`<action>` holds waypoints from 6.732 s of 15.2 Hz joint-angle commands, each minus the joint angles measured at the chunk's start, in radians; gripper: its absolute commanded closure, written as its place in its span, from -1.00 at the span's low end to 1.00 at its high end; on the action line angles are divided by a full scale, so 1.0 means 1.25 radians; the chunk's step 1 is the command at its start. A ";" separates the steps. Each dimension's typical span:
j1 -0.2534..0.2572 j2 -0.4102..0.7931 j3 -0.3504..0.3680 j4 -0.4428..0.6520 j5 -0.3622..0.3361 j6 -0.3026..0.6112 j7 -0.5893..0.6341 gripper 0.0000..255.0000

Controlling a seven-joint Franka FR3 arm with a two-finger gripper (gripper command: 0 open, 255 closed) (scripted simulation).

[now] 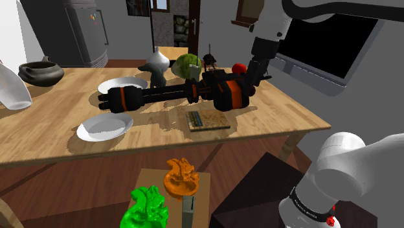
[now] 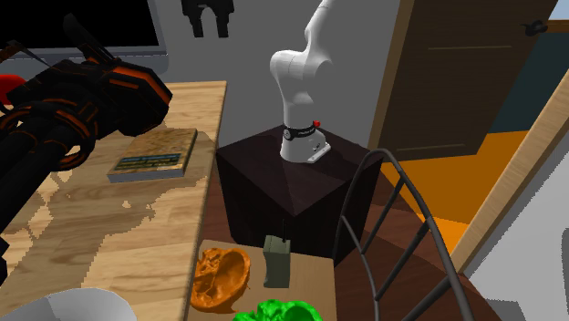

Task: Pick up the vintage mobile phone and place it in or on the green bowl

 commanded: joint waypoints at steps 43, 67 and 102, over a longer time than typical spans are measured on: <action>0.007 0.894 0.433 -0.180 -0.675 0.945 1.333 -1.00; 0.032 0.927 0.397 -0.166 -0.721 0.959 1.366 1.00; -0.151 0.587 0.670 -0.102 -0.150 0.676 0.926 1.00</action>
